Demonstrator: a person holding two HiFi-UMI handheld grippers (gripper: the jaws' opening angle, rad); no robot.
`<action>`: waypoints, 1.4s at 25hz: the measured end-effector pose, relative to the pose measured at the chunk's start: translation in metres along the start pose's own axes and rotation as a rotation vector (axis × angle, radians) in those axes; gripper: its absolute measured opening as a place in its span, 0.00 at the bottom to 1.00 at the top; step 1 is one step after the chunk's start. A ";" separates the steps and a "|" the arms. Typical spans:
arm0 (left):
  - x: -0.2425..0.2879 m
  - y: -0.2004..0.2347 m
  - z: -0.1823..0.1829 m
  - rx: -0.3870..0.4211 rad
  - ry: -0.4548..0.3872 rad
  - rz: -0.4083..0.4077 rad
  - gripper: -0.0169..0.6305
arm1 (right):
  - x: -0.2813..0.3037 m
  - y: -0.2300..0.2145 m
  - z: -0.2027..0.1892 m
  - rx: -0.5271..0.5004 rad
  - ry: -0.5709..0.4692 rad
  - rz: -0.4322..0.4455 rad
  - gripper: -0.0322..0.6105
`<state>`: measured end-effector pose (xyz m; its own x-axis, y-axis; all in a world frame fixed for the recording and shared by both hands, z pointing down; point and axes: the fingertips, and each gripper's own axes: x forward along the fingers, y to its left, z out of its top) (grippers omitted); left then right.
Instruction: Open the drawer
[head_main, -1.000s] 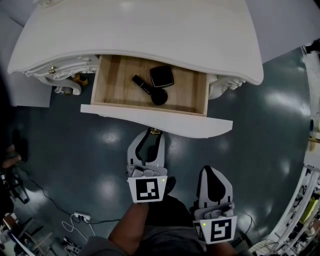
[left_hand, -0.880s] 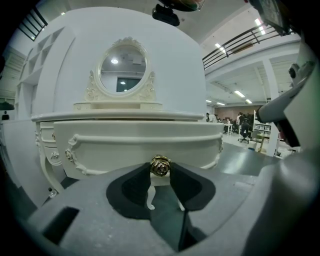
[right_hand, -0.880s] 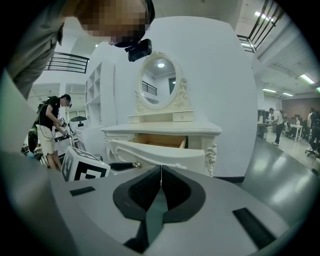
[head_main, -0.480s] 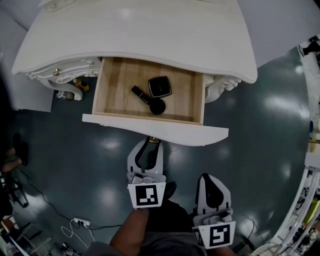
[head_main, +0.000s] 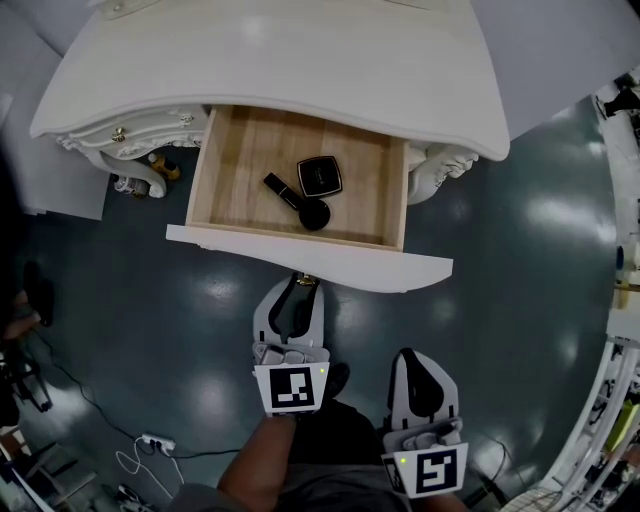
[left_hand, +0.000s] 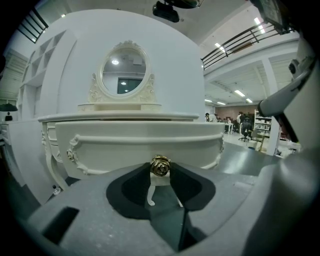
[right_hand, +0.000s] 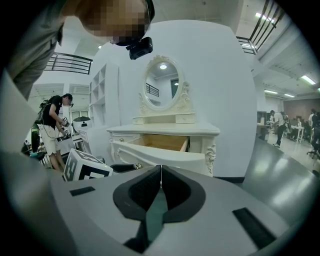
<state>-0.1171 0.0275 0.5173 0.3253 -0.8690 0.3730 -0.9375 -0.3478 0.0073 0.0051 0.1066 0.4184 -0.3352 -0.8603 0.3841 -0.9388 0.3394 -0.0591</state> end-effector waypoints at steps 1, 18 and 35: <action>-0.001 0.000 0.000 0.001 -0.004 0.003 0.23 | -0.003 0.001 -0.001 -0.002 0.002 0.001 0.07; -0.103 -0.021 0.129 -0.004 -0.111 -0.035 0.23 | -0.032 0.011 0.089 -0.072 -0.144 0.025 0.07; -0.205 -0.016 0.263 0.123 -0.286 0.067 0.05 | -0.077 0.048 0.192 -0.127 -0.319 0.039 0.07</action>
<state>-0.1365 0.1189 0.1964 0.3014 -0.9490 0.0929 -0.9417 -0.3115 -0.1272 -0.0289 0.1160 0.2087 -0.3970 -0.9148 0.0747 -0.9143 0.4013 0.0544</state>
